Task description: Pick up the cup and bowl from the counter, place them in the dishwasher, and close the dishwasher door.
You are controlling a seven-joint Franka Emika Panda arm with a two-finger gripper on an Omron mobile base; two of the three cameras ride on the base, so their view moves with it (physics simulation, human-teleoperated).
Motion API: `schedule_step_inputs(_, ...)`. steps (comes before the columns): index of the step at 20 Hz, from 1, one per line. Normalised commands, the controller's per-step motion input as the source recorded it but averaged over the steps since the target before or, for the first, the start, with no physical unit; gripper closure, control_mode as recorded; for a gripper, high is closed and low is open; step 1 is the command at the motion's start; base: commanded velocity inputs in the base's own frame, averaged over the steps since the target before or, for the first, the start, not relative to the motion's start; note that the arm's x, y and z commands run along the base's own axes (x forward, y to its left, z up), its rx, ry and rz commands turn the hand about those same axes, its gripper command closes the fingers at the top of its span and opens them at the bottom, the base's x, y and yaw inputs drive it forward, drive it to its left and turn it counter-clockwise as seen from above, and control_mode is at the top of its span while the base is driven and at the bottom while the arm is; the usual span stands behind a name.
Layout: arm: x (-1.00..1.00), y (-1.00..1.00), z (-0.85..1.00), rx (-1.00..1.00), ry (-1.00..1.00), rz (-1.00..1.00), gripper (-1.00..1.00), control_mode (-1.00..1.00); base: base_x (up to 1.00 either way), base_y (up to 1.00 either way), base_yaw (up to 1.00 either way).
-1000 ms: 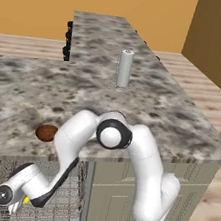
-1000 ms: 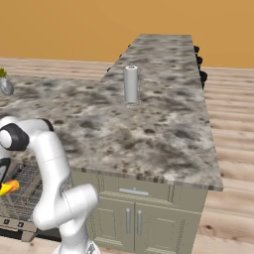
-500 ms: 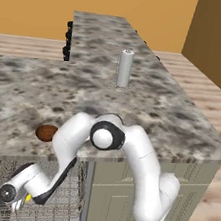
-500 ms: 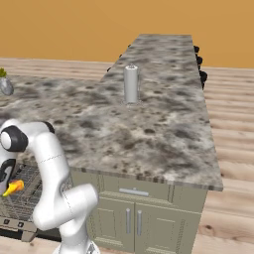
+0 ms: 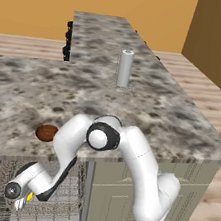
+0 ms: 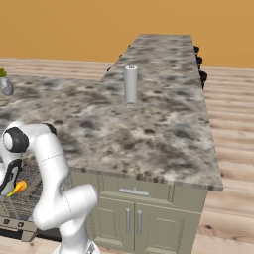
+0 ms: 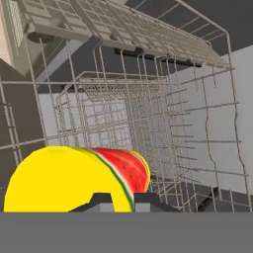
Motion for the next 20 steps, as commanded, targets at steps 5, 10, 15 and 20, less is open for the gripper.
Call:
schedule_step_inputs(5, 0.00, 0.07, -0.32, -0.03, 0.00, 0.06, -1.00, -1.00, 0.00, 0.00, 0.00)
schedule_step_inputs(10, -0.19, 0.25, -0.55, -0.01, -0.01, 0.05, -1.00, -1.00, 0.00, 0.00, 0.00)
schedule_step_inputs(15, -0.91, 0.32, -0.74, -0.03, -0.11, 0.02, -1.00, -1.00, 0.00, 0.00, 0.00)
schedule_step_inputs(20, -1.00, 0.37, -0.75, -0.06, -0.19, 0.02, -1.00, -1.00, 0.00, 0.00, 0.00)
